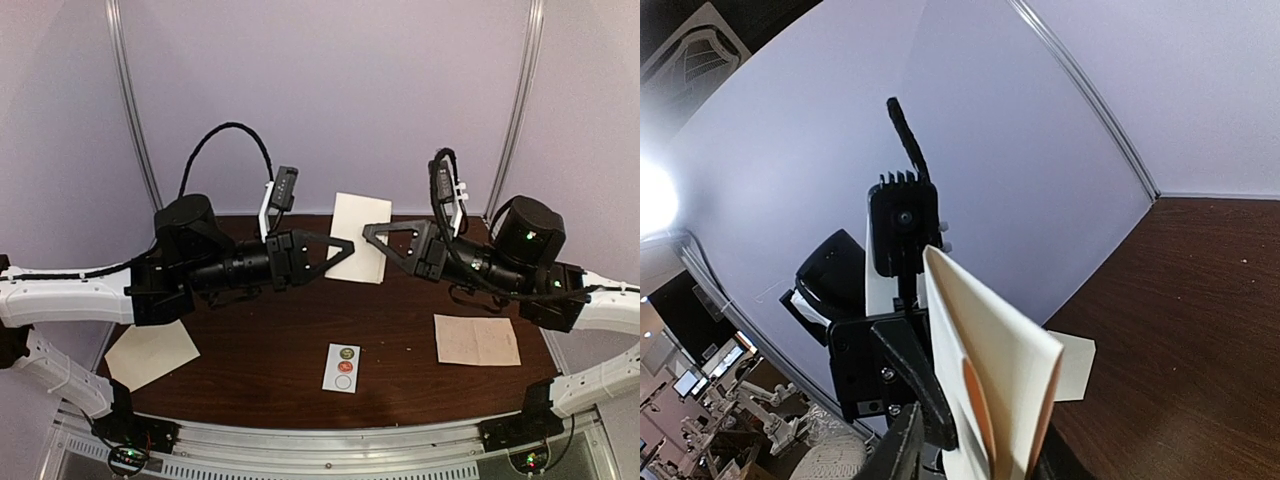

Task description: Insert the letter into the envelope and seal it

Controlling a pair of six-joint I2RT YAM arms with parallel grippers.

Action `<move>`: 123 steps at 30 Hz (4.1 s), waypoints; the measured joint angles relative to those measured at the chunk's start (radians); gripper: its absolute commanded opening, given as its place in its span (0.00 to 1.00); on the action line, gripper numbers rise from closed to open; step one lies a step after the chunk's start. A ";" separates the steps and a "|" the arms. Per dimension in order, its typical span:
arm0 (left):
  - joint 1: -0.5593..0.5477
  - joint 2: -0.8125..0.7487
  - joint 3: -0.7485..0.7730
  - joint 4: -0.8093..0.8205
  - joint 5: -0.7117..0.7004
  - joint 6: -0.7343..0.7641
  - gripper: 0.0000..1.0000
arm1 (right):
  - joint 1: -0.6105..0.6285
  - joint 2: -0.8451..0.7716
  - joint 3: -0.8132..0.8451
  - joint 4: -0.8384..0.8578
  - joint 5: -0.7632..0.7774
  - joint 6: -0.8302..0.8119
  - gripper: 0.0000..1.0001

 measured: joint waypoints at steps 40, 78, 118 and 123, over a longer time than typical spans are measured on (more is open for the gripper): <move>0.453 -0.175 -0.125 -0.840 -0.499 -0.130 0.89 | -0.103 -0.017 -0.005 -0.370 0.192 -0.097 0.00; 0.920 -0.056 -0.606 -0.502 -0.518 -0.073 0.96 | -0.108 0.051 -0.036 -0.355 0.132 -0.045 0.00; 0.130 0.441 -0.315 0.004 -0.283 -0.153 0.93 | -0.111 0.019 -0.032 -0.346 0.149 -0.025 0.00; 0.099 0.430 -0.251 -0.049 -0.284 -0.169 0.94 | -0.111 -0.001 -0.032 -0.362 0.163 -0.018 0.00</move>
